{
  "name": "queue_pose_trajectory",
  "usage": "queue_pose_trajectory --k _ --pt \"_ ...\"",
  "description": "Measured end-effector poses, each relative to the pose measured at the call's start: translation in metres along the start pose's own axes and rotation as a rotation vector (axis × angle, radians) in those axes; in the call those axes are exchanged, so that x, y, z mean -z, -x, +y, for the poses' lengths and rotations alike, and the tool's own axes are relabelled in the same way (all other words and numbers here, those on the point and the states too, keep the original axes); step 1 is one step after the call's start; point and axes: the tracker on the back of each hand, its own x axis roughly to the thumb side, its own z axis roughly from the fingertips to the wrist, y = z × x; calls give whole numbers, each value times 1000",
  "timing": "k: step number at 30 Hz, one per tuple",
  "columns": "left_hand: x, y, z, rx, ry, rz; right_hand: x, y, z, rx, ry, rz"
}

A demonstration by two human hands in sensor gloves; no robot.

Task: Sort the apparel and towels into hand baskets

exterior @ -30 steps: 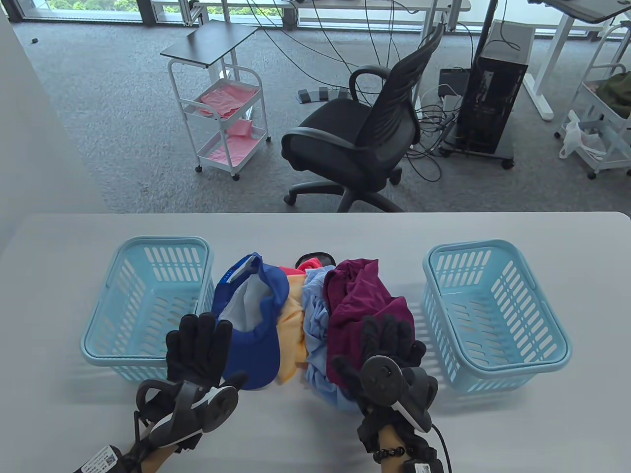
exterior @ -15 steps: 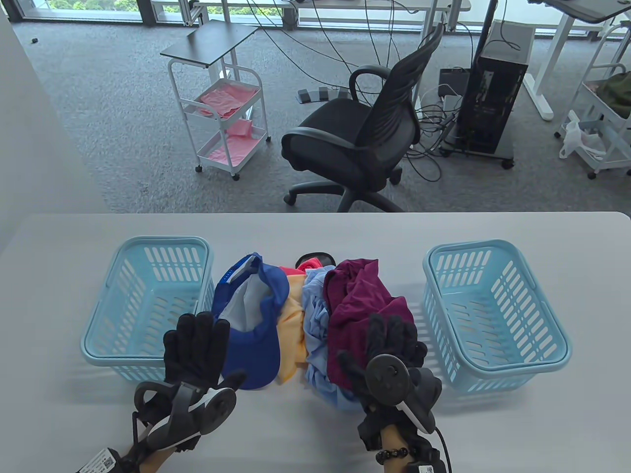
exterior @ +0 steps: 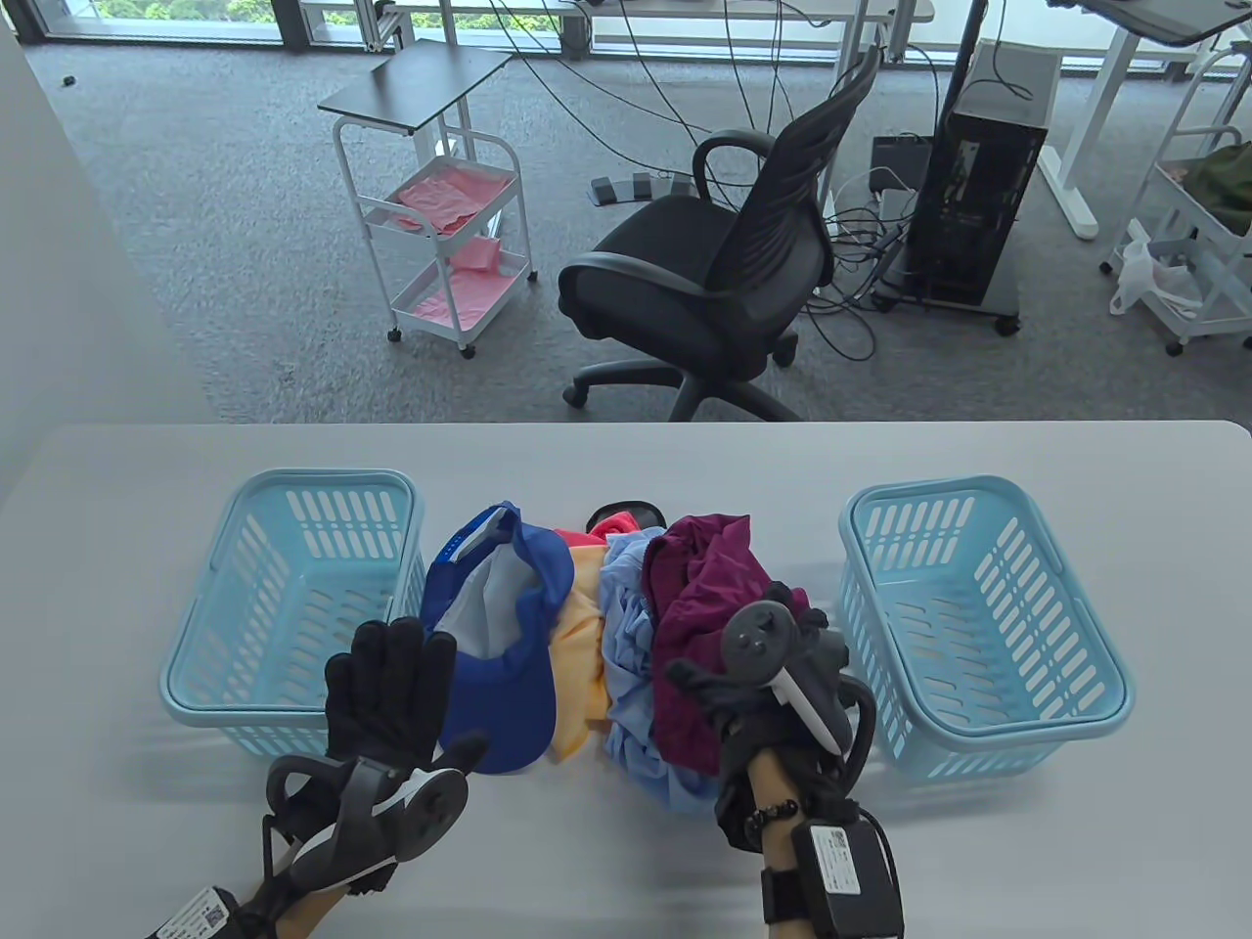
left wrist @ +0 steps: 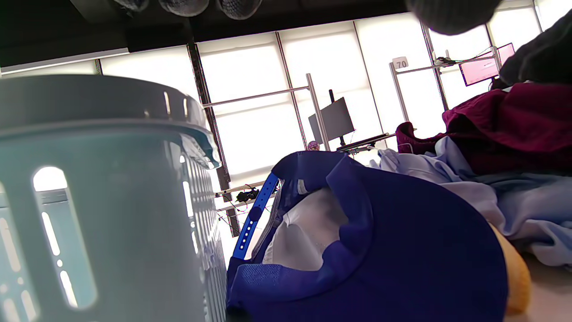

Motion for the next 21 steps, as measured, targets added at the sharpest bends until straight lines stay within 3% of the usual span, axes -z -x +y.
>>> queue_pose_trajectory --k 3,10,15,21 --pt "0 0 0 -7 0 -4 30 -8 7 -66 -125 53" --pt "0 0 -1 -9 13 3 68 -14 23 -154 -214 95" --pt "0 0 0 -5 8 1 75 -19 34 -227 -142 27" --pt "0 0 -1 -5 4 0 62 -12 11 -193 -7 -19"
